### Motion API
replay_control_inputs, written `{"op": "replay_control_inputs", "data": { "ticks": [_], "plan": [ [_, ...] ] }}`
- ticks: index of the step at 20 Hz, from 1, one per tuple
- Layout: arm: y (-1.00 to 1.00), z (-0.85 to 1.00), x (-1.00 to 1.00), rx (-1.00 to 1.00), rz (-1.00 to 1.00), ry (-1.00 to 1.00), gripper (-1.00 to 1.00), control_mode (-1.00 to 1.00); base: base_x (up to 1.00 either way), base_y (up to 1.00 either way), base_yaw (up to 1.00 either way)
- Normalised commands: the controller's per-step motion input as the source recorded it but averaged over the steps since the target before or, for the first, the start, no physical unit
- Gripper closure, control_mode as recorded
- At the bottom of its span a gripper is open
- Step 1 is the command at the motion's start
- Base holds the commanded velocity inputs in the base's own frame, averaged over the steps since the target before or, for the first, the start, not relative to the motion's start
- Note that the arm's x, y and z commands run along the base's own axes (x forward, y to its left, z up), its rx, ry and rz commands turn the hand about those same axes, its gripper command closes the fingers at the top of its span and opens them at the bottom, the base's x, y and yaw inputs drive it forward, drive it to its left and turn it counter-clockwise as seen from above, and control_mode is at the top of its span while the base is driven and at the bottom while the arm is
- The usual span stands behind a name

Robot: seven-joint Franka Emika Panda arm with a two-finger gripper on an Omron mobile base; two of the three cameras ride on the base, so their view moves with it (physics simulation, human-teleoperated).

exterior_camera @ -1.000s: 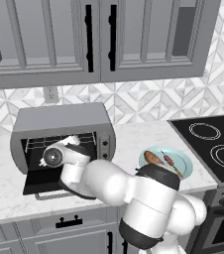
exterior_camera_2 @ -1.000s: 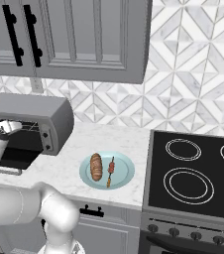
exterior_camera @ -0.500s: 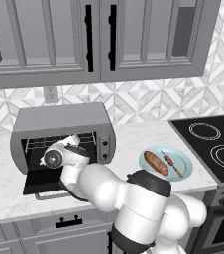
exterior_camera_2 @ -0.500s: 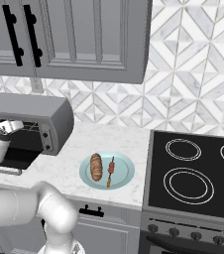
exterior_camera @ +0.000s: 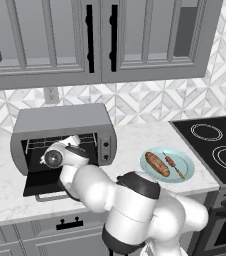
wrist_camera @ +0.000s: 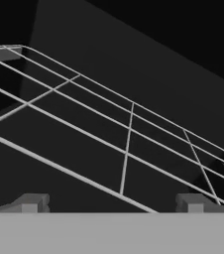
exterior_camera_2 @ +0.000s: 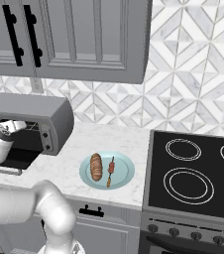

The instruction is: Pick up the kebab skewer and baguette bread, and place them inside the toaster oven. Close the toaster oven door and start by setting the timer.

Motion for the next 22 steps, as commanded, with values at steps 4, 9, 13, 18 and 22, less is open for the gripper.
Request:
{"op": "replay_control_inputs", "data": {
  "ticks": [4, 9, 13, 18, 22],
  "plan": [
    [0.0, -0.06, 0.06, 0.0, 0.0, 0.0, 1.0, -1.0, 0.0, 0.0, 0.0],
    [-0.14, 0.0, -0.01, 0.0, 0.0, 0.0, 1.0, -1.0, 0.0, 0.0, 0.0],
    [-0.2, 0.0, -0.18, 0.0, 0.0, 0.0, 1.0, -1.0, 0.0, 0.0, 0.0],
    [-0.15, 0.0, -0.52, 0.0, 0.0, 0.0, 1.0, -1.0, 0.0, 0.0, 0.0],
    [-0.13, 0.0, -0.78, 0.0, 0.0, 0.01, 1.0, -1.0, 0.0, 0.0, 0.0]
  ]
}}
